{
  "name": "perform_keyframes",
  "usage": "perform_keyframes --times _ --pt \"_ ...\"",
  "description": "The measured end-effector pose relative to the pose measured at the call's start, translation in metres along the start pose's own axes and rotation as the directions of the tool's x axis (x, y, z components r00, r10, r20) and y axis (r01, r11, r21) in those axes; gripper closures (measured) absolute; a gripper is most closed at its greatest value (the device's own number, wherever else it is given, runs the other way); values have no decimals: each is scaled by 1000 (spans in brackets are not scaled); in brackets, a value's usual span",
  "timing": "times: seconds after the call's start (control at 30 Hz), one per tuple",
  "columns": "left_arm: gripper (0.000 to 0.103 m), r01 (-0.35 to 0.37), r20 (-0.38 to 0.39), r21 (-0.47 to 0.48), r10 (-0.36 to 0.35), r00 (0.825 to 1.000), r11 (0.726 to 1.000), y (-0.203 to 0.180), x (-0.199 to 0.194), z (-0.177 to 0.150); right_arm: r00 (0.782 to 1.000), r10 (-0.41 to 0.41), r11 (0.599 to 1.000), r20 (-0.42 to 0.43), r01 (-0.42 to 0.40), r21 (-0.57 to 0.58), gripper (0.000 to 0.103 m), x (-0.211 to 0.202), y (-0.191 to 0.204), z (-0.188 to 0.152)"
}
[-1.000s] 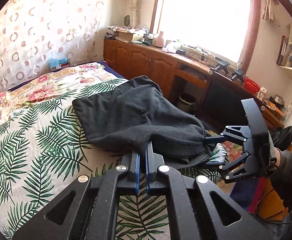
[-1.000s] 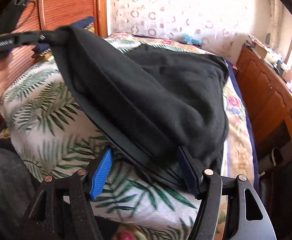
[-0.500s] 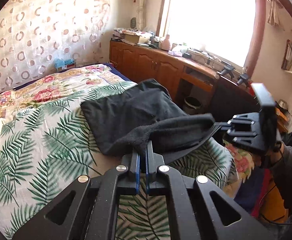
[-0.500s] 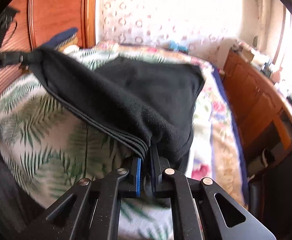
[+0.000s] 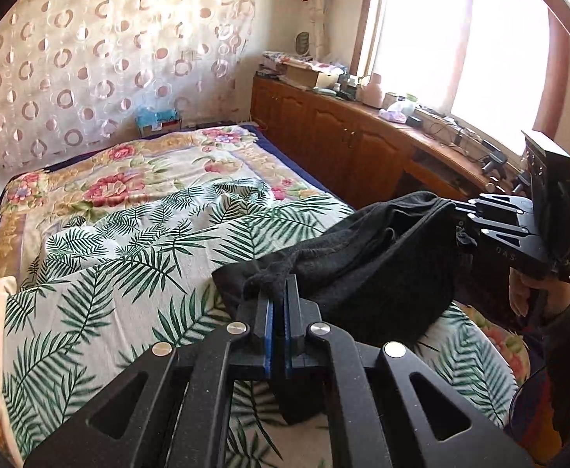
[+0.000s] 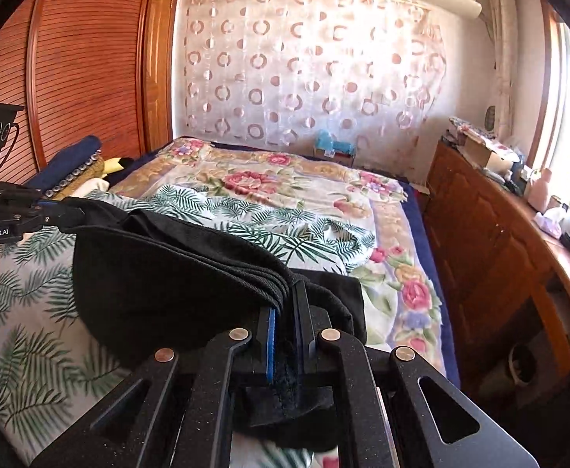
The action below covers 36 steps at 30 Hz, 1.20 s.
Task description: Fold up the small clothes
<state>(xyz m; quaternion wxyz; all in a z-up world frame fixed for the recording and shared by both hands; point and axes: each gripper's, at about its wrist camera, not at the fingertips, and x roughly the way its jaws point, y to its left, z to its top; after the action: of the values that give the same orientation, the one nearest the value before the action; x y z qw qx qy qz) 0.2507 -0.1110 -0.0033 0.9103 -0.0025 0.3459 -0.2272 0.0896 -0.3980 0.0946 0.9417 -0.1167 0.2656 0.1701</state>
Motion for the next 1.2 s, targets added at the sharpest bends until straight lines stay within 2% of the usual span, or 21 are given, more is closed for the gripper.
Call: perform_keyframes --times 0.17,0.27,0.3,0.33,0.4,0.47,0.5,0.53,0.63,0.77,0.83,0.9,1.03,1.2 --pt "98 -20 -45 -17 19 999 1000 14 33 -1 998 6 1000 -56 -4 20 96 42 -9 13" --pt "92 -21 -55 -20 20 998 1000 20 40 -2 997 11 1000 -77 -9 27 96 53 -5 25" --pt "87 -20 -47 -13 19 999 1000 21 39 -2 997 10 1000 -80 -8 30 93 56 -5 28" --pt "73 -24 -40 -6 24 999 1000 22 38 -3 997 6 999 -75 -3 37 88 53 -14 29" --pt "55 -39 -13 0 39 999 999 24 31 -2 998 -17 999 -62 20 49 60 55 -19 37" --pt "44 -26 4 -12 26 1000 1000 30 27 0 999 -30 997 -41 33 73 52 55 -24 45" --pt "30 -20 4 -17 20 1000 1000 32 27 1 998 -47 996 -42 50 73 52 58 -25 46" --pt "23 -12 2 -22 13 1000 1000 35 27 1 996 -73 995 -46 76 70 52 60 -25 46" --pt "23 -14 -25 -25 14 1000 1000 39 35 -1 987 -158 983 -36 160 87 52 52 -25 47" --pt "23 -27 -73 -21 26 997 999 40 53 -6 982 -184 973 -34 187 134 49 31 -23 43" --pt "23 -27 -96 -17 26 995 999 39 62 -8 989 -139 977 -41 143 159 45 24 -22 36" --pt "23 -20 -116 -19 18 993 1000 39 70 -9 994 -90 979 -69 101 178 34 21 -16 25" --pt "23 -26 -154 -10 24 988 1000 38 85 -10 989 -44 975 -144 73 208 33 27 -11 3" --pt "23 -28 -169 0 28 985 1000 34 92 -11 986 4 962 -167 42 270 33 35 -13 -5"
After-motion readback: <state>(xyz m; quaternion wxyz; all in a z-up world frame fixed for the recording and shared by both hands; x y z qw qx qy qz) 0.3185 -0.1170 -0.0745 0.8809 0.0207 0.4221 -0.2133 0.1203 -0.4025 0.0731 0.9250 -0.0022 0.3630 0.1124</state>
